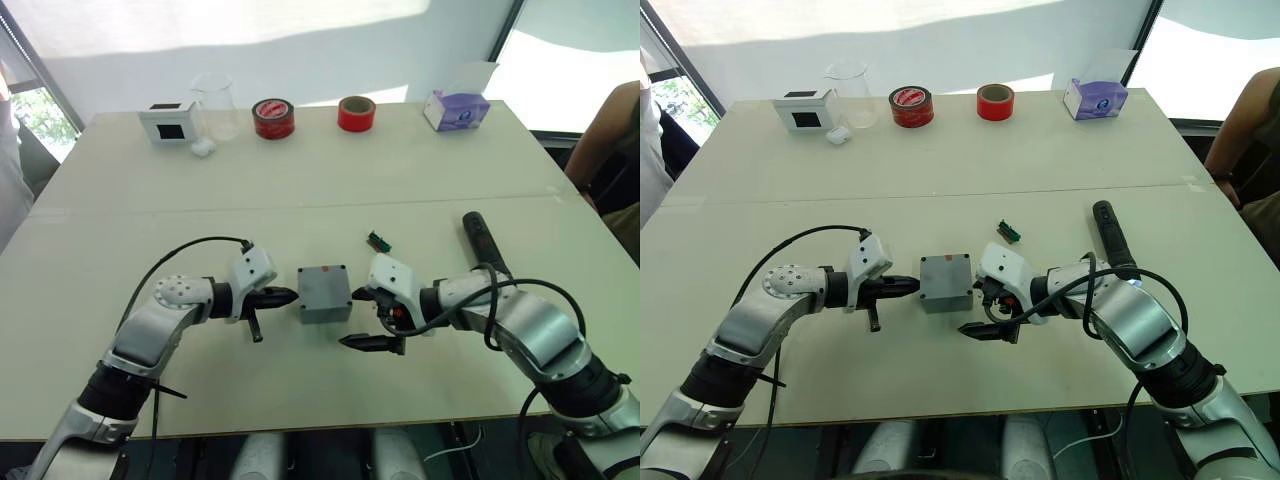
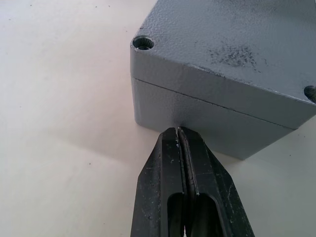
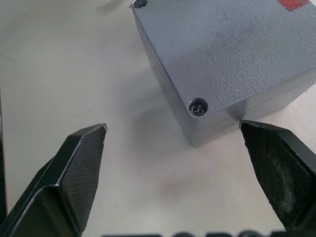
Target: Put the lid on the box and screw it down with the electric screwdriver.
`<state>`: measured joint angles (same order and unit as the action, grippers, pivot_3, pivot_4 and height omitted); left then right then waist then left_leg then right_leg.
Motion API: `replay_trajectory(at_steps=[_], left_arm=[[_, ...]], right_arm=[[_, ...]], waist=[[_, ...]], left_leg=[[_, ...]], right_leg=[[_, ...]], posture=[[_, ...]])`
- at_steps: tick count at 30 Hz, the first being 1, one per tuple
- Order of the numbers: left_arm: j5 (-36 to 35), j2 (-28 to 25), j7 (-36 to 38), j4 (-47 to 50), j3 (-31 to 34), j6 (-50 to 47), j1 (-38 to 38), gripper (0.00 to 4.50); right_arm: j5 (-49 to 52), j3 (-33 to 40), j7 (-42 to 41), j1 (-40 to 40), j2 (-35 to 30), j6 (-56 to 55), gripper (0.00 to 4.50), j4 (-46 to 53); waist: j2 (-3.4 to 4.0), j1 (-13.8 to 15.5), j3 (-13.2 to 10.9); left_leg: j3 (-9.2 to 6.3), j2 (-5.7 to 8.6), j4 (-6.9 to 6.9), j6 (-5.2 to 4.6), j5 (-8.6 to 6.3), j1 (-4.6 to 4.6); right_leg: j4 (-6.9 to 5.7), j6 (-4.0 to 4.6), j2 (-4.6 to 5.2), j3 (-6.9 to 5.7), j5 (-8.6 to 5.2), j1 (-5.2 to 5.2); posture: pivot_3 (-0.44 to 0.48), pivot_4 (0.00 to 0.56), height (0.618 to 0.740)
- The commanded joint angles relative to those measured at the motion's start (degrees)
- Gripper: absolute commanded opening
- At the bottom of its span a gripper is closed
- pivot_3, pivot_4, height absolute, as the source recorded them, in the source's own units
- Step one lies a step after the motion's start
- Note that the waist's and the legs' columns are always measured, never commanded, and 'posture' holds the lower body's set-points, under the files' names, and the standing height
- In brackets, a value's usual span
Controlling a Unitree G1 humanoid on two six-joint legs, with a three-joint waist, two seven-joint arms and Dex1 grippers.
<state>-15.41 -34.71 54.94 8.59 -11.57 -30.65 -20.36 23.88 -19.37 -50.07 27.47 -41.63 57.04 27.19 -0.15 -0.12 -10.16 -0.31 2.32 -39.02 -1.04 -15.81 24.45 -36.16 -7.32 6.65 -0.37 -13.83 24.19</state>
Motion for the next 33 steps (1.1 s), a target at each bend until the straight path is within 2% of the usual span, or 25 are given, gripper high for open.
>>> replay_trajectory(at_steps=[1, 8, 12, 15, 18, 20, 23, 26, 29, 31, 32, 33], left_arm=[[-0.4, 0.4, 0.1, 1.3, 0.7, 1.5, -0.9, 0.0], [-0.3, -0.3, 0.4, 1.5, 0.9, 1.7, -0.8, 0.0], [-1.6, -2.0, 0.9, 2.4, 3.1, 0.7, -0.1, 0.0], [-6.7, -2.7, 1.1, 3.8, 7.8, -3.6, 0.0, 0.0], [-10.2, -3.2, 0.8, 5.4, 10.7, -7.0, -0.1, 0.0], [-11.8, -3.4, 0.8, 6.3, 12.1, -8.4, 0.1, 0.0], [-14.9, -3.3, -0.4, 9.3, 13.8, -11.5, -0.1, 0.0], [-15.5, -3.5, -1.3, 10.9, 13.6, -12.5, -0.1, 0.0], [-15.9, -3.4, -2.2, 11.5, 13.5, -13.0, 0.1, 0.0], [-16.1, -3.5, -2.6, 11.7, 13.5, -13.1, 0.3, 0.0], [-16.2, -3.6, -2.7, 11.8, 13.5, -13.1, 0.4, 0.0], [-16.4, -3.8, -2.9, 11.9, 13.6, -13.2, 0.5, 0.0]], right_arm=[[1.0, 1.4, 0.0, 0.5, 0.4, -0.8, 4.44, 2.3], [1.9, 3.8, 0.9, -0.4, -0.1, -0.2, 4.44, 2.8], [3.3, 10.6, 1.2, -1.1, -1.9, -1.0, 4.44, 2.2], [4.9, 18.5, 2.2, -2.1, -1.4, -4.1, 4.44, 0.1], [4.8, 21.0, 2.7, -2.3, -1.4, -5.8, 4.44, -2.6], [3.1, 20.9, 4.0, -1.7, -0.8, -7.8, 4.44, -5.8], [-1.9, 18.7, 8.5, 1.4, 3.5, -13.4, 4.44, -18.8], [-5.1, 16.7, 9.2, 3.0, 6.7, -19.0, 4.44, -26.7], [-7.7, 15.9, 9.7, 4.4, 9.0, -23.8, 3.81, -32.7], [-8.5, 15.8, 9.7, 5.2, 9.8, -25.6, 3.09, -35.2], [-8.8, 15.7, 9.5, 5.5, 10.0, -26.2, 2.9, -36.1], [-9.3, 15.5, 9.5, 6.1, 10.4, -26.9, 2.46, -37.3]], waist=[[0.0, 0.0, 0.0], [0.0, 0.4, 0.0], [0.0, 0.7, 0.0], [0.0, 0.8, 0.0], [0.0, 0.7, 0.0], [0.0, 0.7, 0.0], [-0.03, 0.5, 0.0], [0.0, 0.4, 0.0], [0.01, 0.4, 0.0], [0.01, 0.4, 0.0], [0.01, 0.4, 0.0], [0.01, 0.4, 0.0]], left_leg=[[0.0, 0.0, 0.0, 0.0, 0.0, 0.0], [0.01, 0.0, -0.01, 0.0, 0.0, 0.0], [0.01, 0.0, -0.04, 0.0, 0.0, 0.0], [0.01, 0.0, -0.04, -0.01, 0.0, 0.0], [0.01, 0.0, -0.04, -0.01, 0.0, 0.0], [0.01, 0.0, -0.04, 0.0, 0.0, -0.01], [0.02, -0.01, -0.04, 0.0, 0.0, -0.02], [0.03, -0.01, -0.04, 0.02, 0.01, -0.04], [0.04, 0.0, 0.0, 0.17, 0.1, -0.03], [0.06, 0.0, -0.01, 0.29, 0.17, -0.02], [0.06, 0.0, -0.01, 0.3, 0.17, -0.02], [0.06, 0.0, -0.01, 0.3, 0.17, -0.02]], right_leg=[[0.0, 0.0, 0.0, 0.0, 0.0, 0.0], [0.0, 0.0, 0.0, 0.0, 0.0, 0.0], [0.0, 0.0, 0.01, 0.0, 0.01, -0.01], [0.0, 0.0, 0.01, 0.0, 0.01, -0.03], [0.0, 0.0, 0.01, 0.0, 0.01, -0.03], [0.0, 0.0, 0.0, 0.0, 0.01, -0.04], [-0.01, 0.0, -0.01, 0.0, 0.01, -0.06], [-0.02, 0.0, -0.01, 0.01, 0.01, -0.05], [-0.02, 0.0, -0.02, 0.01, 0.0, -0.02], [-0.02, 0.0, -0.02, 0.02, 0.01, -0.02], [-0.02, 0.0, -0.02, 0.03, 0.01, -0.02], [-0.03, 0.0, -0.02, 0.03, 0.01, -0.02]], posture=[[0.0, 0.15, 0.74], [0.0, 0.15, 0.74], [0.0, 0.15, 0.74], [0.0, 0.15, 0.74], [0.0, 0.15, 0.74], [0.0, 0.15, 0.74], [0.0, 0.15, 0.74], [0.0, 0.15, 0.74], [0.0, 0.15, 0.74], [0.0, 0.15, 0.74], [0.0, 0.15, 0.74], [0.0, 0.15, 0.74]])
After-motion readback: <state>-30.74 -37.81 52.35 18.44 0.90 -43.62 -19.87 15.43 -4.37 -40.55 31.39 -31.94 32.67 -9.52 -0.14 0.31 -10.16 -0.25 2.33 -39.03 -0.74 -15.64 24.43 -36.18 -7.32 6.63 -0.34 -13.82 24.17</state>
